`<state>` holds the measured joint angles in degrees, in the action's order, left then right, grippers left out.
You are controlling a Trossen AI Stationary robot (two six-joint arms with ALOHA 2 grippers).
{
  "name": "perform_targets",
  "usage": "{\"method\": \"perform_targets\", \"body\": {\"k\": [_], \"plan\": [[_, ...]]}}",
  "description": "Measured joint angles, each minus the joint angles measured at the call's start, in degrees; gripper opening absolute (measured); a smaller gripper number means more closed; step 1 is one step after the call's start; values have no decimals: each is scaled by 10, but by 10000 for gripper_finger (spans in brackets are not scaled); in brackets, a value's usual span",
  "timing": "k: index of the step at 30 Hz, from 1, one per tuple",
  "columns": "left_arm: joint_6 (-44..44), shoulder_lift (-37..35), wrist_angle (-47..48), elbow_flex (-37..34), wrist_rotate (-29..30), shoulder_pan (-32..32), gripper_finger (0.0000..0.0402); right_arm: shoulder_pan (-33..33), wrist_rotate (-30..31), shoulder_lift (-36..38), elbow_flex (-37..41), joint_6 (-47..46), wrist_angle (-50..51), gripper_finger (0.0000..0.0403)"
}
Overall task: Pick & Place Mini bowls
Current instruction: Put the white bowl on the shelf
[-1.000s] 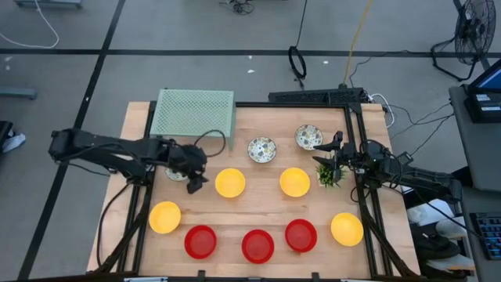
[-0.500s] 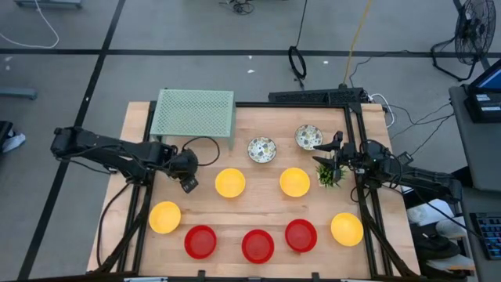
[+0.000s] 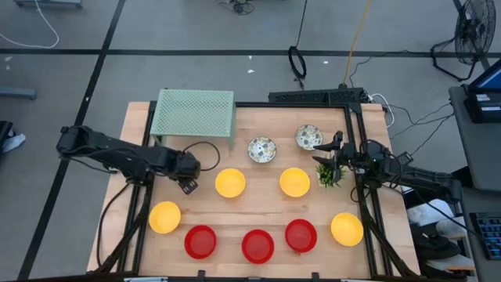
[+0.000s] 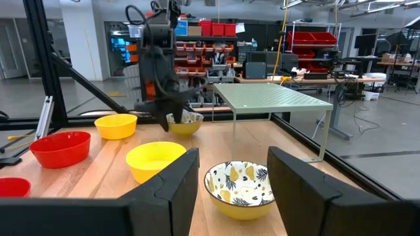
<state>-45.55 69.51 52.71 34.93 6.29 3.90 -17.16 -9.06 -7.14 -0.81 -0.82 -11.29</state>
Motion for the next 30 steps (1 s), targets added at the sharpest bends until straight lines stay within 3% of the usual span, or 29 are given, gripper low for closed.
{"method": "perform_targets", "body": {"k": [8,18,24,30], "plan": [[9,41,-5,-1,16,0,202,0,0,0,0,0,0,171],[11,36,3,11,20,1,18,0,0,0,0,0,0,171],[42,39,-9,60,-7,27,36,0,0,0,0,0,0,171],[133,39,-52,135,-1,64,14,0,0,0,0,0,0,171]]}}
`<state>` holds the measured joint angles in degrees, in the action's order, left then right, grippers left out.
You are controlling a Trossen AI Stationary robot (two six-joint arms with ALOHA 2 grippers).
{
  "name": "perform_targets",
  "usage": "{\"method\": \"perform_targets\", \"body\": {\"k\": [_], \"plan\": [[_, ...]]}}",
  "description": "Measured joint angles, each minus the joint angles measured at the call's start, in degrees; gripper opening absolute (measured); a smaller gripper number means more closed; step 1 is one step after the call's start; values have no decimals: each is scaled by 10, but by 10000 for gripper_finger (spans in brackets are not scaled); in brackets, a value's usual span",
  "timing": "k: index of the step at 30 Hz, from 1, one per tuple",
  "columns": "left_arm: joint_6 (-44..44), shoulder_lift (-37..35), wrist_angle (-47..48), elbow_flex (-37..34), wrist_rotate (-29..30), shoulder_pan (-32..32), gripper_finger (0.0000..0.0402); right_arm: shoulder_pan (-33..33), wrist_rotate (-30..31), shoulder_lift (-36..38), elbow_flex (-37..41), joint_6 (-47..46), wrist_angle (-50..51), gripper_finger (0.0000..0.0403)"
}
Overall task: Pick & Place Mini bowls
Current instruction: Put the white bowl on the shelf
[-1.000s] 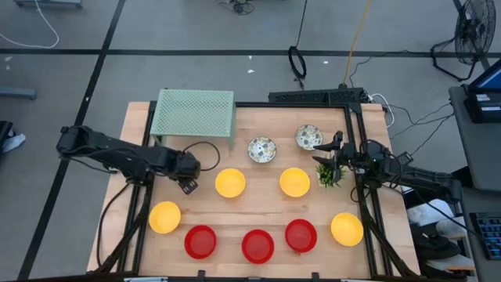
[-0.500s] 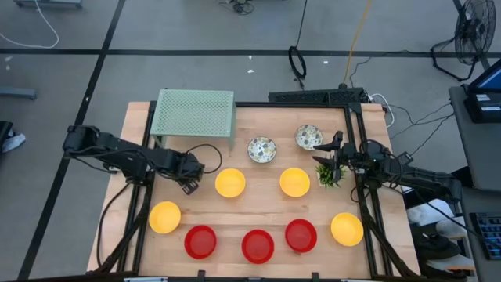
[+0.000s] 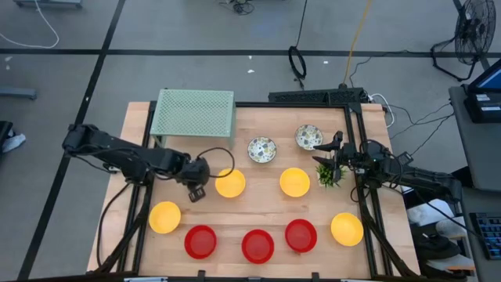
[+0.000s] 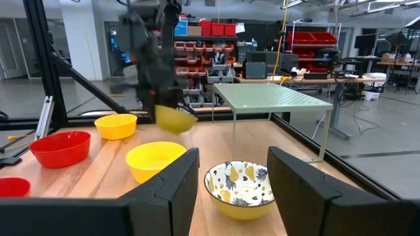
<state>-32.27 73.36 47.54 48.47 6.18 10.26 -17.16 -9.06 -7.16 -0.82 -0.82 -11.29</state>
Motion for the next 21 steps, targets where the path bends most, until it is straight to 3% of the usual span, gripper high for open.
{"method": "perform_targets", "body": {"k": [6,10,16,21], "plan": [[109,0,-38,83,80,24,34,0,0,0,0,0,0,171],[204,0,-57,134,105,23,19,0,0,0,0,0,0,171],[274,0,-36,186,177,-27,17,0,0,0,0,0,0,171],[340,0,1,196,211,-111,38,0,0,0,0,0,0,171]]}}
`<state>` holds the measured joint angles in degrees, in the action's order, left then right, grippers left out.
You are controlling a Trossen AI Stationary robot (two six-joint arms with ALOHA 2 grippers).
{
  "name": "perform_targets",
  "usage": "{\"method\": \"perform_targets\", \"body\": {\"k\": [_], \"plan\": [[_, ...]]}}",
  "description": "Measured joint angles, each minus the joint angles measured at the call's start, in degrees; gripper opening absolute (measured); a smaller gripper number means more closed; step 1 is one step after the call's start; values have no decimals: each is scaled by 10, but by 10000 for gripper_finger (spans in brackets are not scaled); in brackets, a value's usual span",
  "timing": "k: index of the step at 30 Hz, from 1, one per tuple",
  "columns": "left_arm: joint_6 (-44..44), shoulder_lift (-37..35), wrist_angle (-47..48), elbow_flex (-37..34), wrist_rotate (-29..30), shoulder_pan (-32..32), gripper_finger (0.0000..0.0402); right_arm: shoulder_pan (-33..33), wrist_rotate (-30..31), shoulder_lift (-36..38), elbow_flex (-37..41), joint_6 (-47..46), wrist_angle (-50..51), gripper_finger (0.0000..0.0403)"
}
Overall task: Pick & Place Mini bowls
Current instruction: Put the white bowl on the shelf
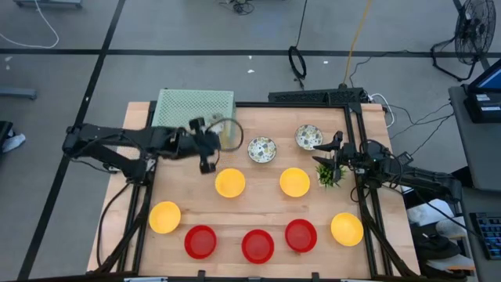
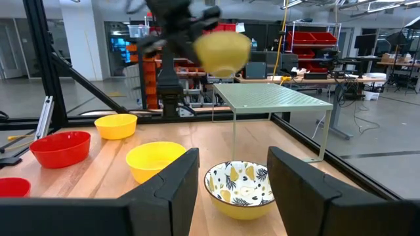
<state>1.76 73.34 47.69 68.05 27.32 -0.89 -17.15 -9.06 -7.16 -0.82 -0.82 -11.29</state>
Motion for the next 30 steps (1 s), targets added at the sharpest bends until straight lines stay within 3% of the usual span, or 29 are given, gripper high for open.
{"method": "perform_targets", "body": {"k": [7,17,23,30], "plan": [[10,1,76,0,-2,-152,14,0,0,0,0,0,0,171],[10,2,157,0,-10,-314,37,0,0,0,0,0,0,171],[32,2,130,0,-99,-340,14,0,0,0,0,0,0,171],[85,34,12,1,-111,-319,40,0,0,0,0,0,0,171]]}}
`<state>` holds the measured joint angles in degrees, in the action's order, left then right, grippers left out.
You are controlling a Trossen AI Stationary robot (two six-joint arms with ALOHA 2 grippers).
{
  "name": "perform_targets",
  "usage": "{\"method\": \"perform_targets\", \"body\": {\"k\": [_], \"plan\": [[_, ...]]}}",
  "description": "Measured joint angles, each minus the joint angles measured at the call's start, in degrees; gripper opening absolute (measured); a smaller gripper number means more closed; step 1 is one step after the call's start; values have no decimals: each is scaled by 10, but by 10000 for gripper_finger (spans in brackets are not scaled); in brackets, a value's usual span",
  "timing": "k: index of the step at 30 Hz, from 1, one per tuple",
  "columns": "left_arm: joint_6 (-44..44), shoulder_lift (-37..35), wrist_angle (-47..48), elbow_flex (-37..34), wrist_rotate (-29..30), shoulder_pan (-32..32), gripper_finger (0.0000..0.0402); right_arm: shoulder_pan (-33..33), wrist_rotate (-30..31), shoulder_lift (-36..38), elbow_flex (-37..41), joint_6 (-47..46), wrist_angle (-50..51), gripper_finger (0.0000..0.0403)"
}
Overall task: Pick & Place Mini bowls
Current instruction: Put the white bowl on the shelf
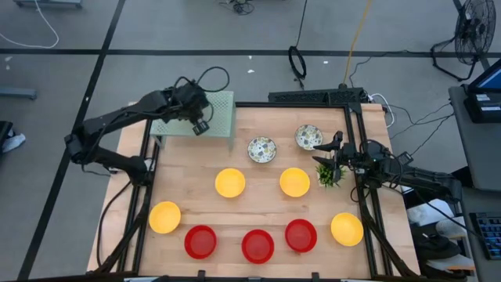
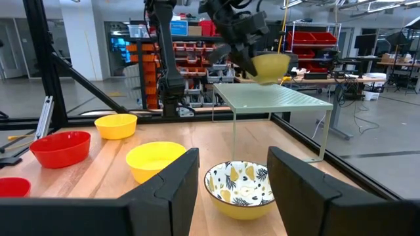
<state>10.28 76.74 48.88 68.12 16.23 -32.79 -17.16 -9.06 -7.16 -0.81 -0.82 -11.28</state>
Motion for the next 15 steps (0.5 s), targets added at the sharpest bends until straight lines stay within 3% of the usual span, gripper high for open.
{"method": "perform_targets", "body": {"k": [4,8,15], "plan": [[32,41,-3,0,4,7,24,0,0,0,0,0,0,171],[46,58,15,4,50,5,14,0,0,0,0,0,0,171],[46,58,84,37,82,0,45,0,0,0,0,0,0,171]]}}
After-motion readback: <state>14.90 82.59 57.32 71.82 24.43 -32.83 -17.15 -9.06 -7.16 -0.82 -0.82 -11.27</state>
